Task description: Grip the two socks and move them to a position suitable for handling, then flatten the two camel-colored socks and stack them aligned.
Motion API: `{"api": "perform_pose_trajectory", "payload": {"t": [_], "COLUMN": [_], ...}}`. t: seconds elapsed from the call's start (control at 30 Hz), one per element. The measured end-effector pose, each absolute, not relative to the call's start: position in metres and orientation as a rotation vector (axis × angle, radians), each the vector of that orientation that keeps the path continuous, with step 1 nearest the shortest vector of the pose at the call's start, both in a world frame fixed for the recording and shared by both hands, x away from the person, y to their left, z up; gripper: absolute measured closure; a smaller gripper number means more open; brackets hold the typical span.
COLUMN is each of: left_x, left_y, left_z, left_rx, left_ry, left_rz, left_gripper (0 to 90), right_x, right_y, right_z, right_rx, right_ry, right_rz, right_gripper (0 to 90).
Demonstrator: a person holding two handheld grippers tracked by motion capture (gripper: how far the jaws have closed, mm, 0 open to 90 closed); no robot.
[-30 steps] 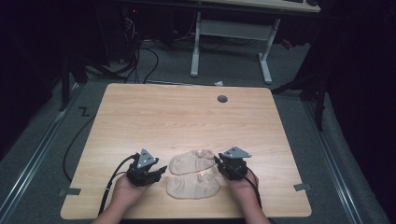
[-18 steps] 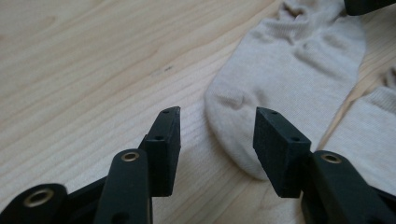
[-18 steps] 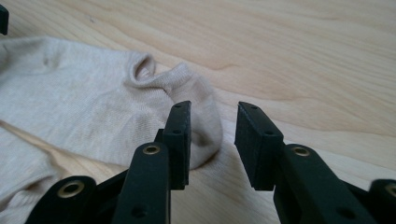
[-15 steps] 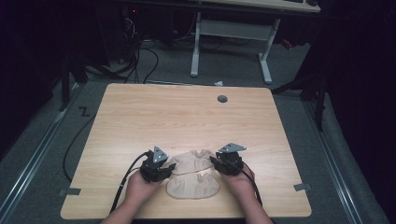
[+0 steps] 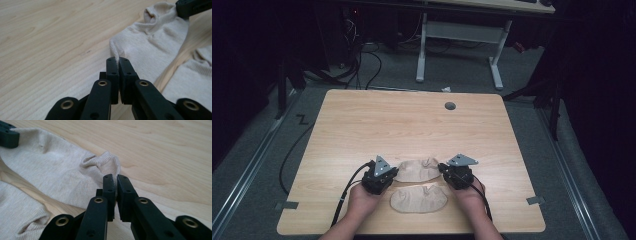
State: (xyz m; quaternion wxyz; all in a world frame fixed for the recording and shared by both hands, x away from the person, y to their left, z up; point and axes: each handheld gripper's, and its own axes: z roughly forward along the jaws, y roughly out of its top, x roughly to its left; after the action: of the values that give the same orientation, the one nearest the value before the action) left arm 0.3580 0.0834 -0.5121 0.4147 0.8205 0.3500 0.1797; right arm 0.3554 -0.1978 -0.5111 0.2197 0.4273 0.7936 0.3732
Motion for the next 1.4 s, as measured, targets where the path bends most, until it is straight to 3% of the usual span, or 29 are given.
{"api": "perform_pose_trajectory", "payload": {"t": [0.67, 1.4], "left_x": [0.351, 0.299], "left_y": [0.087, 0.098], "left_z": [-0.492, -0.487], "left_rx": [1.995, 2.095], "left_ry": [0.836, 0.777], "left_rz": [0.402, 0.363], "left_gripper": [87.4, 87.4], "right_x": [0.330, 0.279], "right_y": [-0.206, -0.201], "right_z": [-0.489, -0.488], "right_rx": [1.123, 1.014], "right_ry": [2.081, 2.177], "right_rz": [1.077, 1.049], "right_gripper": [85.6, 85.4]}}
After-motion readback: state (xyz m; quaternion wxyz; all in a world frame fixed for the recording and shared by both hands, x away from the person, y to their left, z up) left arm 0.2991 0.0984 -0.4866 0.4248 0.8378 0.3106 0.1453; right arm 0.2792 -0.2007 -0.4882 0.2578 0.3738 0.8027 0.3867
